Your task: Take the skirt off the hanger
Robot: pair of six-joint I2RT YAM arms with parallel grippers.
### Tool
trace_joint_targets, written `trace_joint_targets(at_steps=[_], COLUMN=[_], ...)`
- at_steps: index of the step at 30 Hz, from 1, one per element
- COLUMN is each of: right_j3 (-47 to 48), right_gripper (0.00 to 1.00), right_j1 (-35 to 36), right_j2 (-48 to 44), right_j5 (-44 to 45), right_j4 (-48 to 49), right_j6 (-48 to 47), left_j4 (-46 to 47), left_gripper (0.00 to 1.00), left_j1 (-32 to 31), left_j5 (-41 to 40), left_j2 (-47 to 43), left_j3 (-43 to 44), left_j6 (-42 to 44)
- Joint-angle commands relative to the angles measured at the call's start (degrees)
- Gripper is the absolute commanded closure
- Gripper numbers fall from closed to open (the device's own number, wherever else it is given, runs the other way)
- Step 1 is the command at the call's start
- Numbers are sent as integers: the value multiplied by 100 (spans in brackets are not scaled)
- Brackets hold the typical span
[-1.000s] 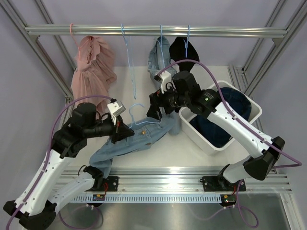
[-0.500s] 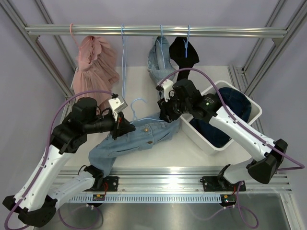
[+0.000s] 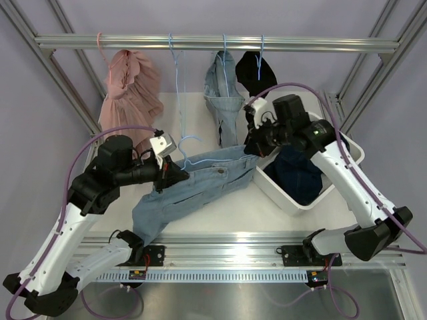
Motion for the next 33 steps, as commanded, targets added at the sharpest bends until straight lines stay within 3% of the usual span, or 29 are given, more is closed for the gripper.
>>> trace_joint_targets(at_steps=[1, 4, 13, 16, 18, 23, 28, 33], right_j3=[108, -226, -921, -1123, -1237, -1343, -1396, -1404], right_gripper=[100, 100, 100, 100, 100, 100, 96, 84], right_j1=[-838, -1585, -2291, -2273, -2168, -1071, -726, -744], right_j2=[-549, -822, -1007, -1025, -1025, -1034, -736, -726], right_j5=[-535, -747, -1678, -2810, -3314, -2761, -2393, -2207], right_j4=[-213, 32, 262, 235, 279, 674, 956, 807], right_j6=[-850, -1167, -1229, -1291, -1256, -1011, -895, -1229], left_j4=[390, 364, 556, 1029, 1951, 4272, 4994, 4996], left_gripper=[100, 100, 100, 100, 100, 100, 100, 100], left_j1=[2, 2, 2, 2, 2, -50, -165, -191], left_j5=[-20, 15, 69, -2, 85, -90, -757, -1056], left_j2=[-235, -288, -411, -385, -384, -235, 11, 38], left_j3=[308, 264, 255, 150, -217, -870, -791, -642], left_j6=[242, 286, 190, -239, -921, -2251, -2631, -2632])
